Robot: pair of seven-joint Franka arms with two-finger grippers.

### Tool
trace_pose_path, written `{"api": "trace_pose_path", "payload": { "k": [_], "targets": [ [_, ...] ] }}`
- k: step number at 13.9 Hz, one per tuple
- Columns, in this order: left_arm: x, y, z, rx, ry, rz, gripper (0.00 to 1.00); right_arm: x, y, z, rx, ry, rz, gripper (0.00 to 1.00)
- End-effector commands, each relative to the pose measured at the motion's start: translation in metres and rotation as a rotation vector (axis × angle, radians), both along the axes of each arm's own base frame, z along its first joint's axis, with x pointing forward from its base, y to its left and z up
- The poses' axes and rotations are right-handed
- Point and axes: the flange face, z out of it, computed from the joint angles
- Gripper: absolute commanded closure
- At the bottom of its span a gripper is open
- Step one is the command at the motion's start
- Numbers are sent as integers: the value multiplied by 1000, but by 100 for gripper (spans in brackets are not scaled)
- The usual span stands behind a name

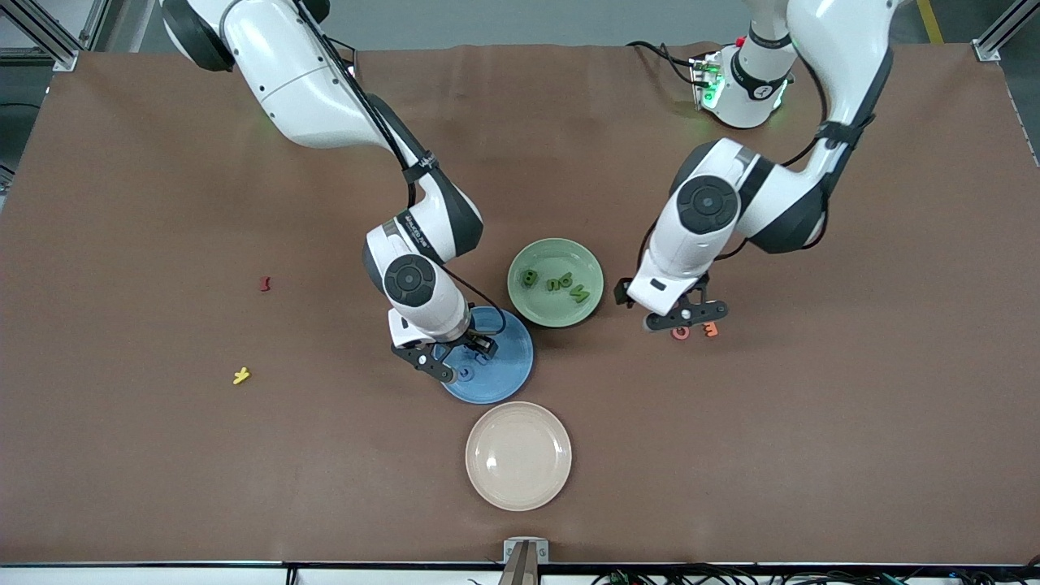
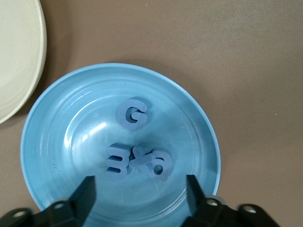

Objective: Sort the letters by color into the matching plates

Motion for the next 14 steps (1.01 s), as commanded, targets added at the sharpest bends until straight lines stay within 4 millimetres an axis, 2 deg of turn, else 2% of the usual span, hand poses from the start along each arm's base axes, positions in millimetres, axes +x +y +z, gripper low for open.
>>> {"api": "trace_pose_path", "payload": {
  "k": [1, 3, 4, 7, 8, 10, 12, 14],
  "targets": [
    [-11, 17, 45, 22, 2, -32, 1, 4, 3, 0, -4, -1, -2, 0],
    [-12, 39, 79, -9, 6, -55, 1, 6, 0, 0, -14, -11, 13, 0],
    [-12, 57, 95, -21, 16, -67, 1, 9, -4, 1, -23, -21, 44, 0],
    [-15, 109, 139, -57, 39, -97, 2, 22, -34, 3, -38, -16, 123, 0],
    [-17, 126, 150, -71, 42, -107, 2, 28, -50, 1, -52, 5, 163, 0],
    [-19, 162, 174, -89, 34, -107, 2, 42, -95, 11, -89, 47, 242, 0],
    [-21, 193, 195, -81, 1, -113, 2, 55, -150, 32, -161, 85, 310, 0],
    [-21, 221, 210, -79, -30, -140, 2, 61, -199, 63, -164, 112, 378, 0]
  ]
}}
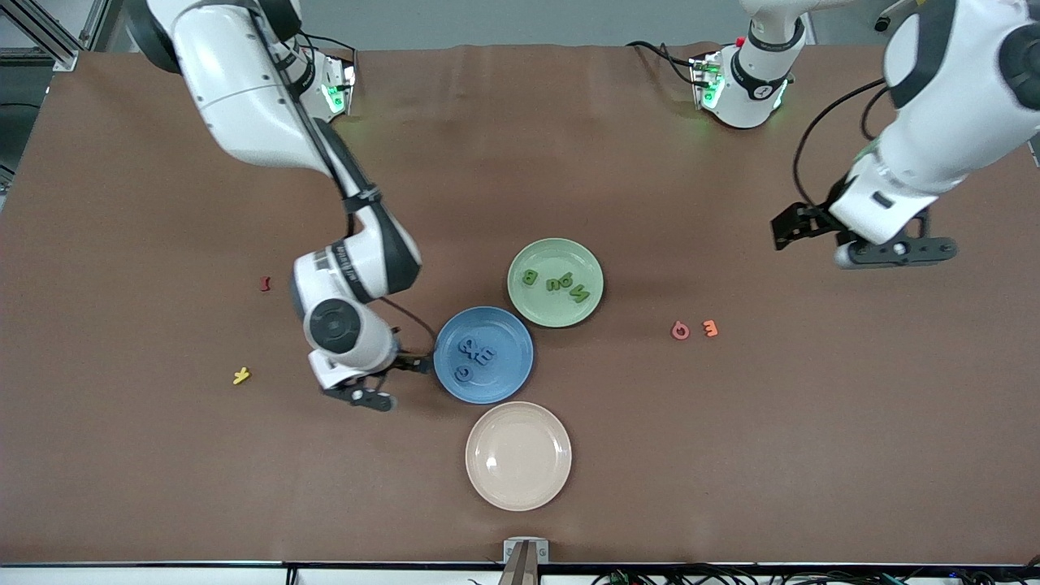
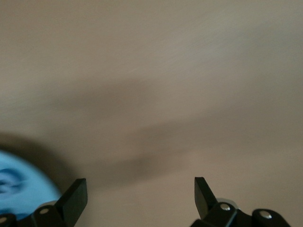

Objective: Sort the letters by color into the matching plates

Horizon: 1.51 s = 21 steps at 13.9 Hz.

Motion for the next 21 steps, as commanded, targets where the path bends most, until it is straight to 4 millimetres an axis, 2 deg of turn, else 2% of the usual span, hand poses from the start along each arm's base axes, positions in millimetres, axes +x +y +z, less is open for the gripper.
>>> {"api": "trace_pose_path", "payload": {
  "k": [1, 3, 6, 8, 10, 14, 17, 19, 21],
  "targets": [
    [-7, 31, 18, -11, -27, -36, 2, 2, -63, 53, 1, 41, 83, 0],
    [3, 60, 51, -11, -95, -47, 1, 4, -114, 86, 11, 72, 121, 0],
    [10, 82, 81, -10, -109, -46, 1, -1, -179, 136, 4, 105, 174, 0],
    [14, 81, 90, -10, -116, -45, 1, -8, -222, 173, 0, 114, 217, 0],
    [24, 85, 99, -10, -137, -47, 1, -13, -253, 199, 9, 123, 207, 0],
    [30, 88, 107, -2, -158, -40, 0, -18, -258, 242, 5, 146, 175, 0],
    [30, 87, 103, 21, -147, -46, 0, -20, -275, 260, 23, 114, 148, 0],
    [30, 86, 105, 19, -150, -48, 0, -19, -280, 273, 19, 85, 143, 0],
    [30, 85, 105, 16, -150, -47, 0, -18, -273, 276, 11, 79, 150, 0]
  ]
}}
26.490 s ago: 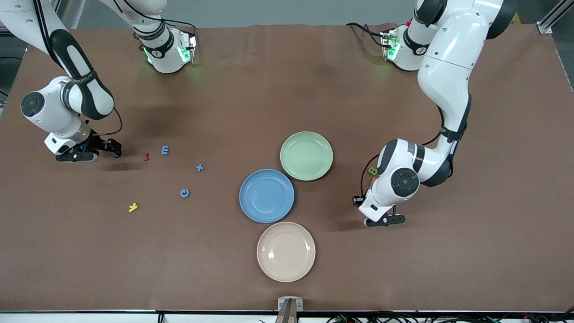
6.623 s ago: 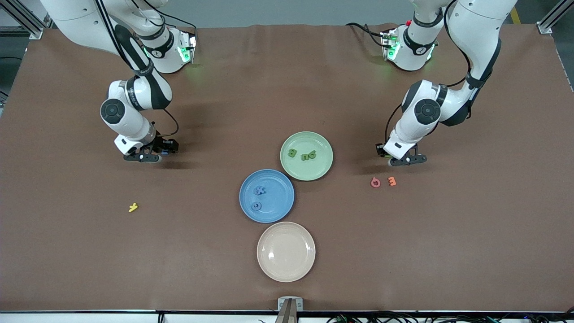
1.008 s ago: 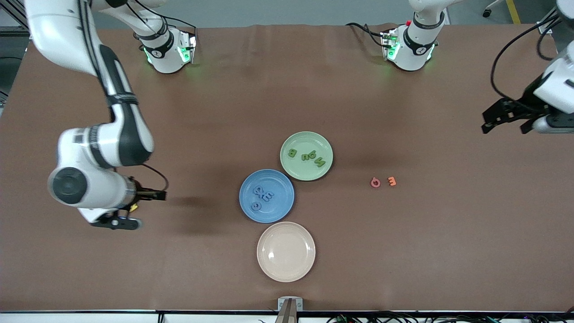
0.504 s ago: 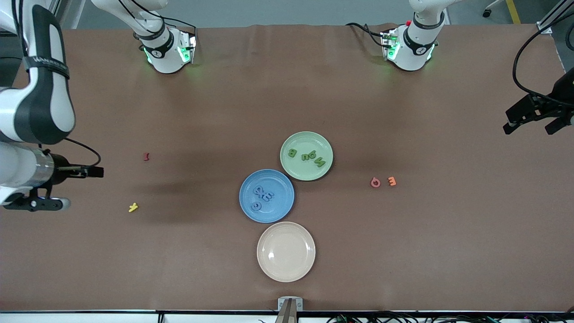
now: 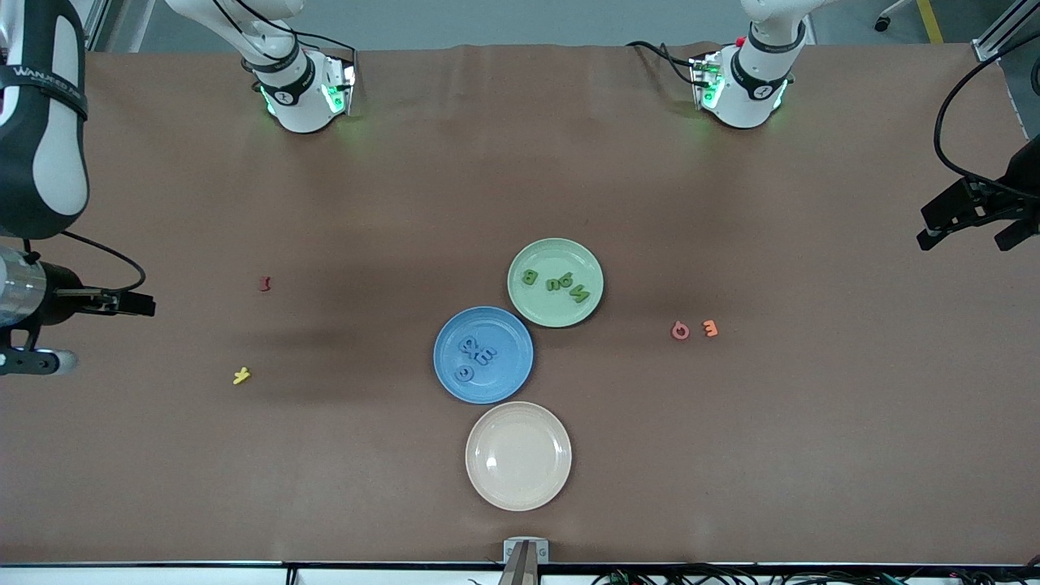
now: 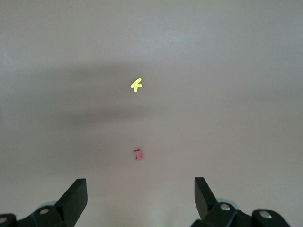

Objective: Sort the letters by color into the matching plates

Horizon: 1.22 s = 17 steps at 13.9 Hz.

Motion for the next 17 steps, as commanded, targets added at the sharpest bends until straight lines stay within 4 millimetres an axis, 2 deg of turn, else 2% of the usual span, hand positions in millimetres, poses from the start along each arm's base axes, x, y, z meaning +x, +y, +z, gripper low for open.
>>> {"api": "trace_pose_path", "payload": {
  "k": [1, 3, 4, 9, 11, 13, 15, 17],
  "targets": [
    [0, -2, 6, 11, 6, -4, 0, 0, 4, 11, -9, -19, 1, 0],
    [0, -1, 6, 12, 6, -3, 0, 1, -14, 12, 8, -42, -28, 0],
    [0, -2, 6, 13, 6, -6, 0, 4, -14, 12, 15, -62, -25, 0],
    [0, -5, 7, 8, 4, -10, 0, 4, 22, -10, 19, -21, 22, 0],
    [0, -5, 8, 8, 3, -10, 0, -5, 20, -21, 24, 15, 18, 0],
    [0, -5, 7, 8, 3, -10, 0, -20, 21, -21, 25, 22, 22, 0],
    [0, -5, 7, 8, 3, -9, 0, -32, 25, -10, 26, 11, 28, 0],
    [1, -3, 6, 7, 4, -7, 0, -44, 21, -1, 47, 6, 23, 0]
  ]
}}
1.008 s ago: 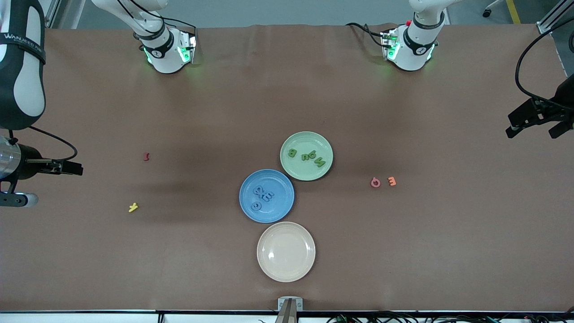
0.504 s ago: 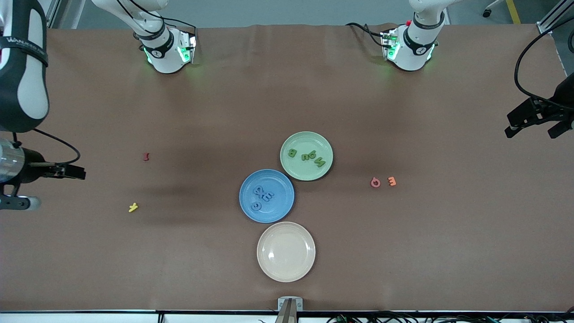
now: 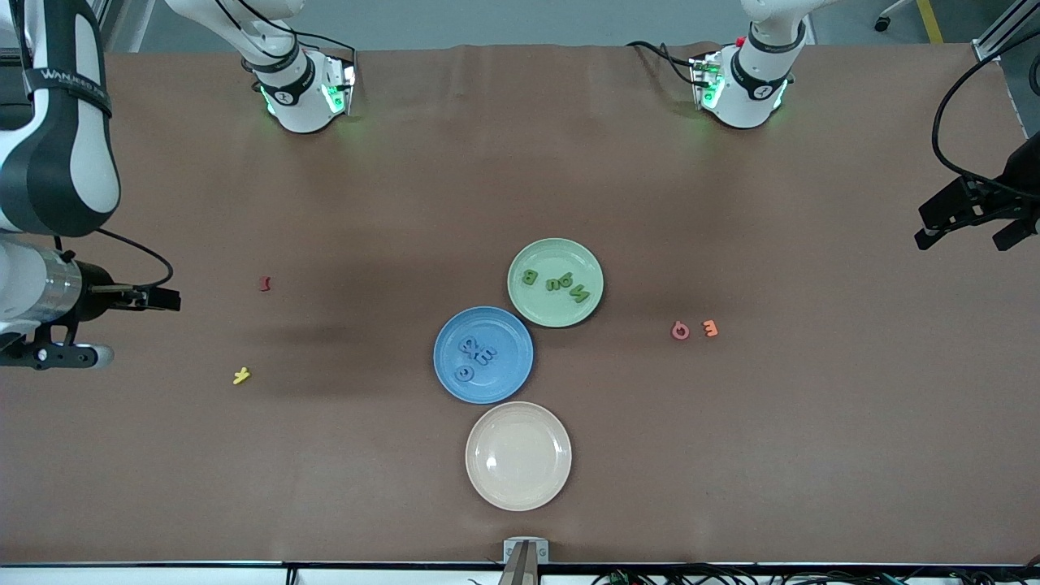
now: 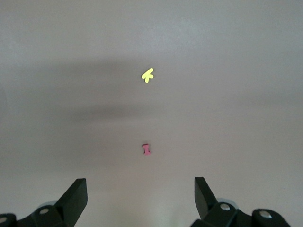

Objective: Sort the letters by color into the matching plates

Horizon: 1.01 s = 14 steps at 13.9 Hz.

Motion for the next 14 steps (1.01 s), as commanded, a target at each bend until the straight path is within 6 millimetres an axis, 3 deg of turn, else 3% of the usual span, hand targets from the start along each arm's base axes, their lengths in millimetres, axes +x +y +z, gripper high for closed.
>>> {"api": "trace_pose_path", "payload": {
  "k": [1, 6, 11, 14],
  "targets": [
    [1, 1, 2, 5, 12, 0, 0, -31, -2, 20, 27, -19, -8, 0],
    [2, -1, 4, 8, 9, -3, 0, -77, -15, 59, 36, -87, 24, 0],
    [5, -1, -1, 6, 16, -3, 0, -102, -27, 96, 41, -129, 44, 0],
    [8, 2, -6, 4, 26, -2, 0, -104, -37, 107, 44, -163, 29, 0]
  ]
}}
